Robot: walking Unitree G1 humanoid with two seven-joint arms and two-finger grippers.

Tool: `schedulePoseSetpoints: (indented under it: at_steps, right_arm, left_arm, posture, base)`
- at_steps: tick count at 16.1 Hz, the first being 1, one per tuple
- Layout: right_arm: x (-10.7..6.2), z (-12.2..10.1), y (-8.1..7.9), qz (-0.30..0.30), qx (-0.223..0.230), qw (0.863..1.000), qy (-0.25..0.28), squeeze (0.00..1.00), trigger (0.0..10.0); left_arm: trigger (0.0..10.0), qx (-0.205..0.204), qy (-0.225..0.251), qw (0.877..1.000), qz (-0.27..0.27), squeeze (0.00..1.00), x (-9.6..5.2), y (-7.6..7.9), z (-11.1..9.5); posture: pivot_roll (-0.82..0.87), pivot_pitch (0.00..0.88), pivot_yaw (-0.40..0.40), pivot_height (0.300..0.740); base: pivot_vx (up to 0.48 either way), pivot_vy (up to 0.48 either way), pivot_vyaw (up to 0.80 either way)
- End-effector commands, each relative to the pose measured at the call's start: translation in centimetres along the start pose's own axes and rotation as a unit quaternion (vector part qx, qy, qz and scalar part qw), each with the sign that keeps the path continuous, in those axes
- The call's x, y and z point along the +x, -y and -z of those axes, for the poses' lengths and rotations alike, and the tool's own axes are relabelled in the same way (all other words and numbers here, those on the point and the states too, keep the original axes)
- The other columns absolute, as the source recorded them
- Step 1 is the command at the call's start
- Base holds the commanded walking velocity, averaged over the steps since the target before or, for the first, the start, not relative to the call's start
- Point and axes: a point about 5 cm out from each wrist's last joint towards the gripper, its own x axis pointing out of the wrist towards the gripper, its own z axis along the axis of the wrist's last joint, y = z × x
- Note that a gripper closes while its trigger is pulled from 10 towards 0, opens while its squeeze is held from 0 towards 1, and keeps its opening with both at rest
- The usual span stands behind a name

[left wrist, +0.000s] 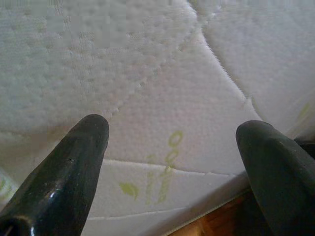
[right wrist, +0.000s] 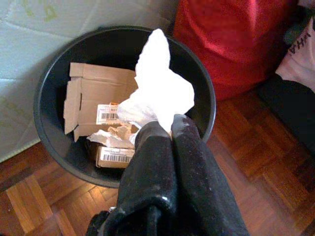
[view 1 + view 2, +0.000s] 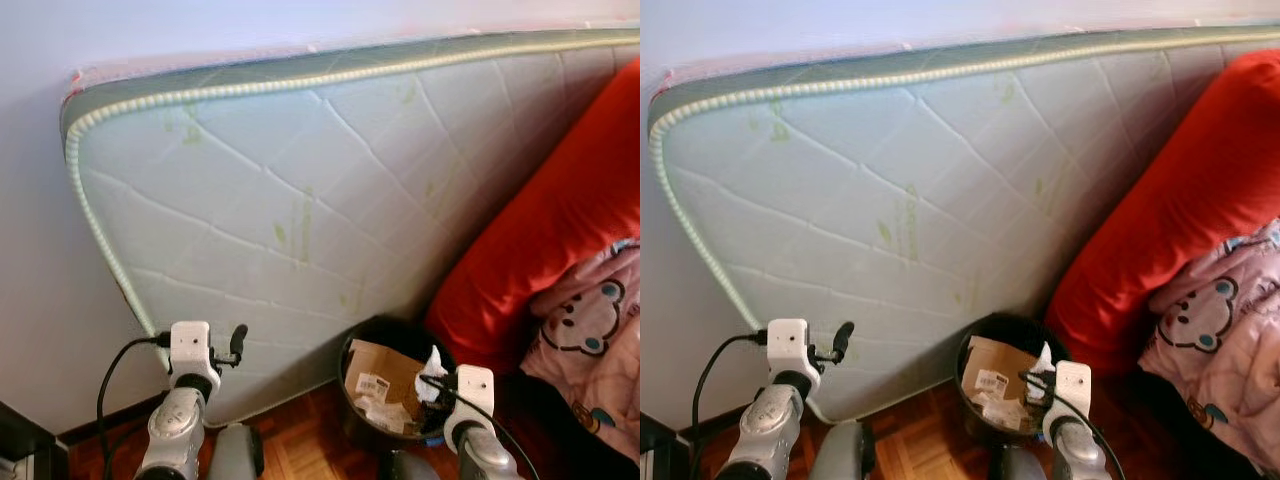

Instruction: Clean up the room

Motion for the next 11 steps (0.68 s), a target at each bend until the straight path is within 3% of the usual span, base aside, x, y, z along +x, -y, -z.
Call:
schedulePoseSetpoints:
  at_steps: [1, 5, 11]
  right_arm:
    - [0.1, -0.4, 0.0, -0.001, -0.001, 1.0, 0.008, 0.0, 10.0]
    - [0.3, -1.1, -0.2, -0.009, -0.006, 1.0, 0.015, 0.0, 10.0]
    - [0.7, -2.2, -1.5, -0.033, -0.028, 0.999, 0.019, 0.0, 10.0]
  left_arm:
    - [10.0, -0.005, 0.004, 1.0, 0.006, 0.0, 0.1, 0.3, -0.2]
    - [10.0, -0.003, 0.007, 1.0, 0.011, 0.0, -0.1, 0.4, -0.3]
    - [10.0, 0.012, 0.029, 0.999, 0.034, 0.0, -0.5, 0.5, -1.1]
  posture:
    - [0.07, 0.073, -0.098, 0.616]
    - [0.08, 0.096, -0.096, 0.616]
    - [0.1, 0.17, -0.066, 0.616]
  base:
    - [0.322, 0.0, 0.0]
    - [0.344, 0.0, 0.0]
    - [0.0, 0.0, 0.0]
